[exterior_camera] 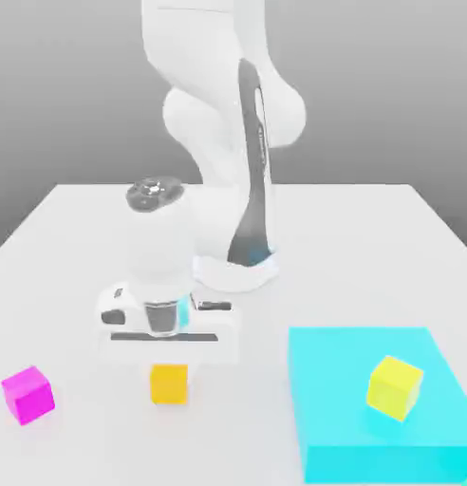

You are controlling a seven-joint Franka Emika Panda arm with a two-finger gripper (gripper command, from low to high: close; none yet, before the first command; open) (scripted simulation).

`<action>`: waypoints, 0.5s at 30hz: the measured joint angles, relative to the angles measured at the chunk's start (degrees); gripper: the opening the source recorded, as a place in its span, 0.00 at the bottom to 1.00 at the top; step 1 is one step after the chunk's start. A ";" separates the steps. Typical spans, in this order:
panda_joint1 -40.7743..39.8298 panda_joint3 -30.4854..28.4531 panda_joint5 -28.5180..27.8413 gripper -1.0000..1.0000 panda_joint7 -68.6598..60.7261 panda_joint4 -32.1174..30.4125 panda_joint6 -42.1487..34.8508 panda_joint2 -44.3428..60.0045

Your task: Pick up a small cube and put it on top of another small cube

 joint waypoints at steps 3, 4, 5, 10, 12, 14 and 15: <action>1.10 0.25 -2.36 0.00 2.13 0.51 -4.64 -4.06; 2.28 0.81 -2.86 0.00 2.97 2.04 -5.87 -3.68; 3.45 1.44 -3.28 0.00 3.84 3.86 -7.04 -2.93; 8.63 5.00 -5.14 0.00 8.23 13.96 -12.61 2.09; 10.85 6.59 -5.84 0.00 9.99 18.09 -14.80 4.18; 13.40 7.89 -6.42 0.00 11.68 22.21 -16.93 6.24; 14.58 8.61 -6.77 0.00 12.56 24.28 -18.04 7.26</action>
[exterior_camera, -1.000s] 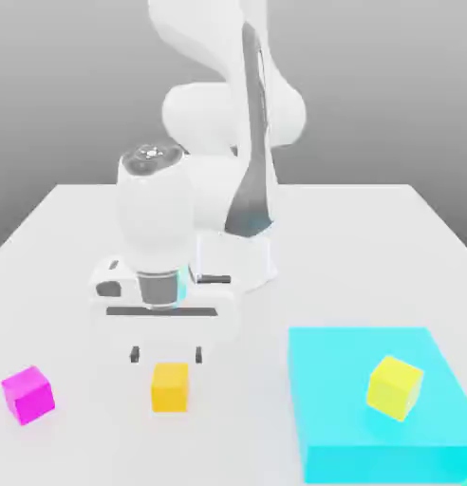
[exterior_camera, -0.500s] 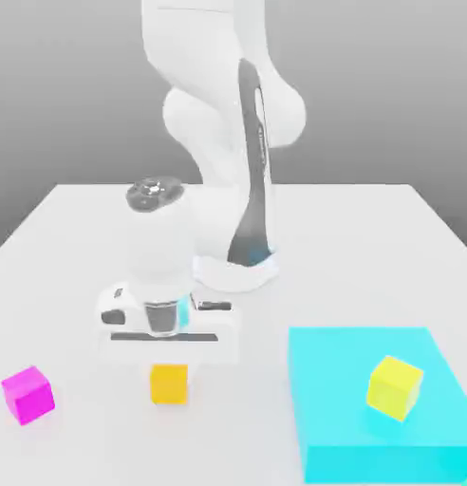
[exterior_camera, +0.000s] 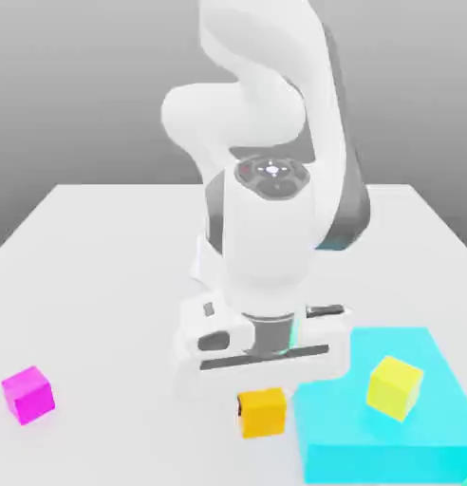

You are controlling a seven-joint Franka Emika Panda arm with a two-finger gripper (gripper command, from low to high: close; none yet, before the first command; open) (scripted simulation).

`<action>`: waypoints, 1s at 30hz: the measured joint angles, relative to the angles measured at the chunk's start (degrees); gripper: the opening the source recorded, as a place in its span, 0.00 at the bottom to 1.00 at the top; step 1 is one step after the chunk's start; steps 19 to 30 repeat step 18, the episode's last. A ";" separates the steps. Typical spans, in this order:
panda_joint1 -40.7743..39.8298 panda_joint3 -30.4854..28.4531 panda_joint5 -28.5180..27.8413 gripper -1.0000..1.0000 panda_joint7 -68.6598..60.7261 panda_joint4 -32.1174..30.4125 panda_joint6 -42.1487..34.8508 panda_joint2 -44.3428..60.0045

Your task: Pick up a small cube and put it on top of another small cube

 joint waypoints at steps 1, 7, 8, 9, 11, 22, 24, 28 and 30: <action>1.20 0.69 -0.31 0.00 0.87 2.07 -1.08 1.01; 8.50 4.54 -1.83 0.00 5.92 14.42 -7.42 6.85; 9.76 5.10 -2.00 0.00 6.73 16.48 -8.47 7.78; 11.00 5.61 -2.17 0.00 7.53 18.50 -9.44 8.72; 12.79 5.89 -2.73 0.00 8.78 21.13 -9.19 11.45; 14.19 4.88 -3.93 1.00 9.83 22.26 -4.98 16.76; 14.19 4.88 -3.93 1.00 9.83 22.26 -4.98 16.76; 14.19 4.88 -3.93 1.00 9.83 22.26 -4.98 16.76; 14.19 4.88 -3.93 1.00 9.83 22.26 -4.98 16.76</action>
